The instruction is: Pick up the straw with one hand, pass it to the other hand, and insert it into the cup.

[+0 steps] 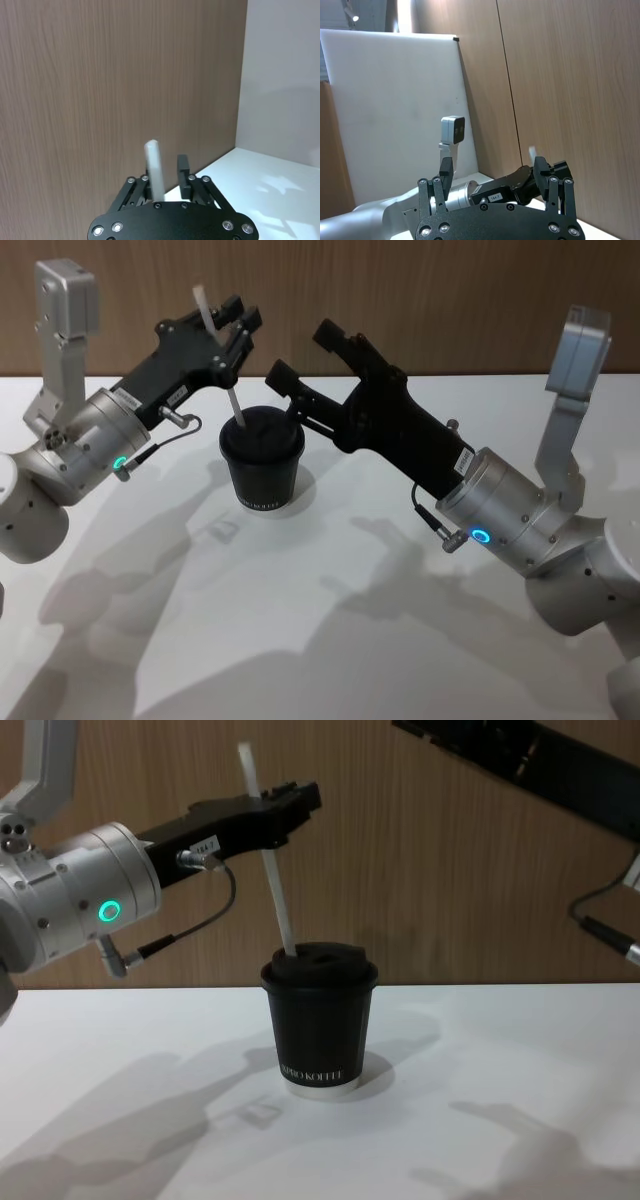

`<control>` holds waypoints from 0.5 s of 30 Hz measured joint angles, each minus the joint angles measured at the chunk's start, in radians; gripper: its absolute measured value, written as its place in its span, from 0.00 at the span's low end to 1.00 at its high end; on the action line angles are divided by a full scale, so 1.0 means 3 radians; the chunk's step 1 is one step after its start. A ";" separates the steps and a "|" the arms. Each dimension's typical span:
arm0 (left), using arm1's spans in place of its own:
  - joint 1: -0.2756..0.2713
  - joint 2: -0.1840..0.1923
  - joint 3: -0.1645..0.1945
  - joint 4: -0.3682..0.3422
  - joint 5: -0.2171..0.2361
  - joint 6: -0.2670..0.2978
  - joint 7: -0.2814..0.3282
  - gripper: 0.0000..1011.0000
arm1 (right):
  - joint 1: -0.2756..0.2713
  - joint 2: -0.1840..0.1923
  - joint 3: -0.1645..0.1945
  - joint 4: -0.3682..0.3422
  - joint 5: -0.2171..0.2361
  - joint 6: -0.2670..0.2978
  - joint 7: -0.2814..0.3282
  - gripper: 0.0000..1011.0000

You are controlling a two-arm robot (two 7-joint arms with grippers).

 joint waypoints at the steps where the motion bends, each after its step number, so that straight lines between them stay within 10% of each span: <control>1: -0.0001 -0.0002 0.0002 0.0002 0.0008 0.0008 0.0003 0.22 | 0.0000 0.0000 0.0000 0.0000 0.0000 0.0000 0.0000 0.99; 15: 0.0113 0.0010 -0.0014 -0.0157 0.0075 0.0109 0.0099 0.68 | -0.0005 0.0008 -0.0004 -0.0008 0.0000 0.0000 -0.0003 0.99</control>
